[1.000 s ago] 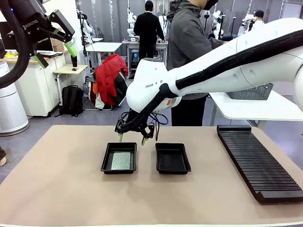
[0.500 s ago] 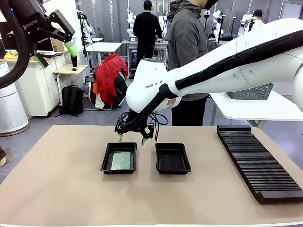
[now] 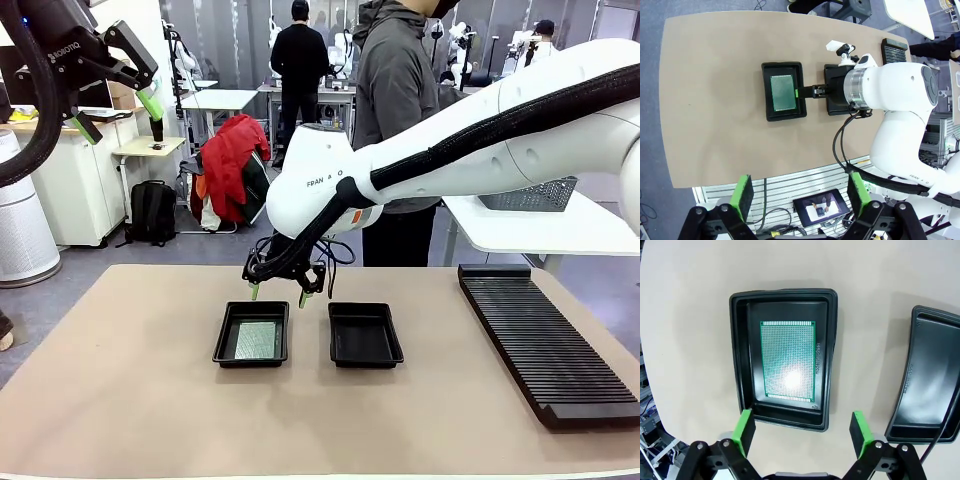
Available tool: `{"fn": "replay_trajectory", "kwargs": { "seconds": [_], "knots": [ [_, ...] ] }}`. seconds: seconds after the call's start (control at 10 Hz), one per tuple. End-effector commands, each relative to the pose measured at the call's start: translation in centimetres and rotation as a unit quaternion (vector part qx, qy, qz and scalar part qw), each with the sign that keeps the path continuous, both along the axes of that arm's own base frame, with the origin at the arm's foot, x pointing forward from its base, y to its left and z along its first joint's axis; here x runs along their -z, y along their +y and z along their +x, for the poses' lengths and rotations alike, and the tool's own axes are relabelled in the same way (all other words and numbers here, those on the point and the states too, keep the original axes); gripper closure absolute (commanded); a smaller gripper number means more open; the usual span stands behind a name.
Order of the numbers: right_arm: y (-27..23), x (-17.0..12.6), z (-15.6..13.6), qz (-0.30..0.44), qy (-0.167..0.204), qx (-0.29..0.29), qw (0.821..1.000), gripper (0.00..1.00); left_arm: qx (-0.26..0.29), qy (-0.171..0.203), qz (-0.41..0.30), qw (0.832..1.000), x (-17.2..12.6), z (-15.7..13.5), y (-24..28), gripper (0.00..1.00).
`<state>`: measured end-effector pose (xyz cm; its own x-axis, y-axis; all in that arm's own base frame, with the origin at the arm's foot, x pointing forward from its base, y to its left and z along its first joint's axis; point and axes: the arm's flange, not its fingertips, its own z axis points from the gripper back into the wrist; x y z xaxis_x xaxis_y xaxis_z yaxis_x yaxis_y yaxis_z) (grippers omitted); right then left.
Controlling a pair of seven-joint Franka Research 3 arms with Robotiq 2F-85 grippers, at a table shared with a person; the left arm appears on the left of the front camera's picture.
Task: Inspect and transfer BCBs to ESD trays.
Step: Pick up the ESD tray and place it on the left side of the table.
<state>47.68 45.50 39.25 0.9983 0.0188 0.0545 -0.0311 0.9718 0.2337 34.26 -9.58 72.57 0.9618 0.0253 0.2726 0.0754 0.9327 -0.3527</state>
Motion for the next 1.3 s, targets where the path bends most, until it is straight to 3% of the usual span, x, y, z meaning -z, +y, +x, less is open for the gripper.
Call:
{"fn": "replay_trajectory", "kwargs": {
  "seconds": [0.0,0.5,1.2],
  "knots": [
    [0.0,0.1,-0.1,0.007,-0.005,-0.002,1.0,0.0,-0.001,0.002,-0.001,1.0,0.2,0.0,0.1,0.0],
    [0.0,0.0,0.0,0.0,0.0,0.0,1.0,0.0,0.0,0.0,0.0,1.0,0.0,0.0,0.0,0.0],
    [-6.4,-3.7,-1.8,0.122,0.005,0.022,0.992,0.0,-0.013,0.042,0.061,0.997,9.4,5.2,-1.9,0.0]
  ]
}}
